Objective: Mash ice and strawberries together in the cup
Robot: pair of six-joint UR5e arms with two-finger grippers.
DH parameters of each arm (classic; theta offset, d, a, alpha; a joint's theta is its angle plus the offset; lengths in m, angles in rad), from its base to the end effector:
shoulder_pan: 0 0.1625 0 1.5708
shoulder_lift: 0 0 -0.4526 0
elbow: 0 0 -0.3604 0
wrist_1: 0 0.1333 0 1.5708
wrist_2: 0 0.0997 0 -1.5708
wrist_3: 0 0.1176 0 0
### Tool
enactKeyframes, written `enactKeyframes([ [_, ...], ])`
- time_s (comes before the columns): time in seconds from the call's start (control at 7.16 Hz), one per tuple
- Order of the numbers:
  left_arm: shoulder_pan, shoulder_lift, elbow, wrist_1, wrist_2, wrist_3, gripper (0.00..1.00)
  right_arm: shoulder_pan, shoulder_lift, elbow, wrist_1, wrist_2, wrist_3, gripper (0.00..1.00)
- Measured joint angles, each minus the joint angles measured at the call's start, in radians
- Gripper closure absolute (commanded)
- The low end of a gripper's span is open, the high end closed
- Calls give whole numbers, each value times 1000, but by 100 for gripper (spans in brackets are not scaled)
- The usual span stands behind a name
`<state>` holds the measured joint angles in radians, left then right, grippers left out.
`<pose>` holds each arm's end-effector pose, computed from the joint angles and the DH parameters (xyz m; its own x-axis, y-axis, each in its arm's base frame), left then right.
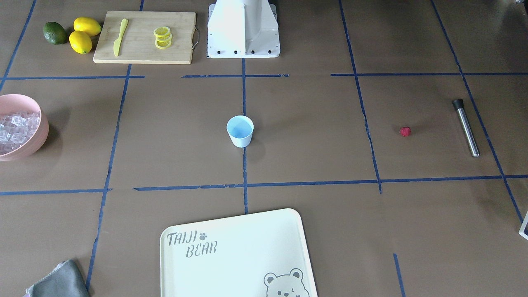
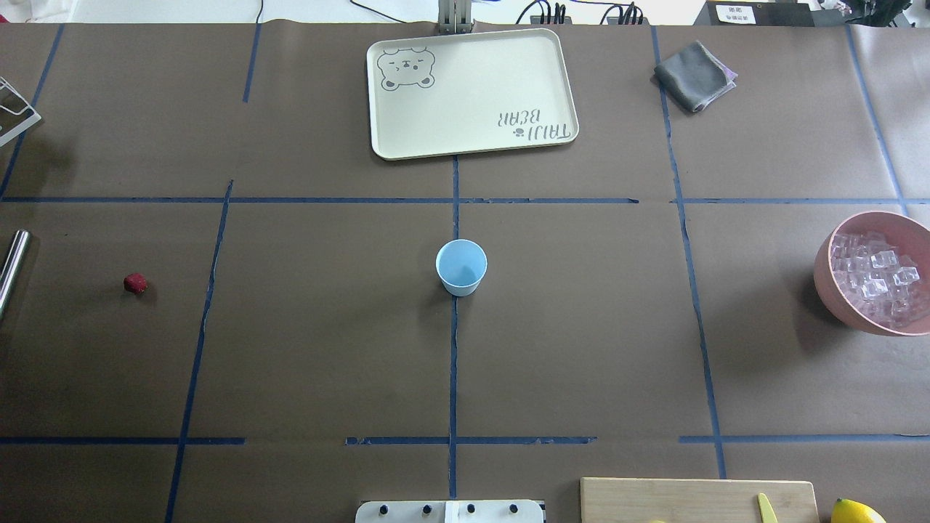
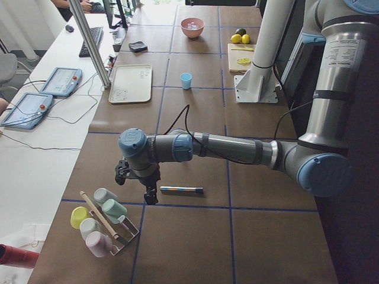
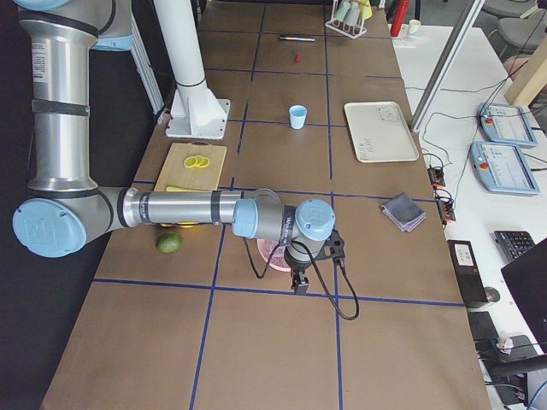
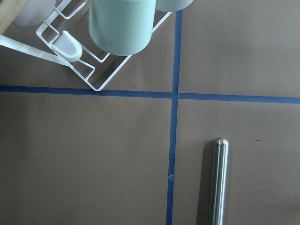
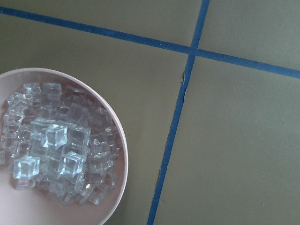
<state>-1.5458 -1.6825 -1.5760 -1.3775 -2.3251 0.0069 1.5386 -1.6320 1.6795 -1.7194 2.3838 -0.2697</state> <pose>-0.0402 -0.5024 0.6633 0.7296 -0.0271 -0.6833 -0.0300 0.9970 -0.0716 0.0342 -0.4247 0.6876 0.6559 -0.2156 0.7234 0.2145 0.9721 0.0953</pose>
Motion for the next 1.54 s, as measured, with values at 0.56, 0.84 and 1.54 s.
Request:
enactKeyframes([
  [0.56, 9, 54, -61, -15, 6, 66, 0, 0, -7, -2, 3, -14, 2, 0],
  [0.84, 10, 60, -43, -23, 7, 68, 0, 0, -13, -1, 4, -12, -4, 0],
  [1.54, 11, 66, -24, -28, 1, 72, 0, -21, -21, 48, 5, 37, 130, 4],
])
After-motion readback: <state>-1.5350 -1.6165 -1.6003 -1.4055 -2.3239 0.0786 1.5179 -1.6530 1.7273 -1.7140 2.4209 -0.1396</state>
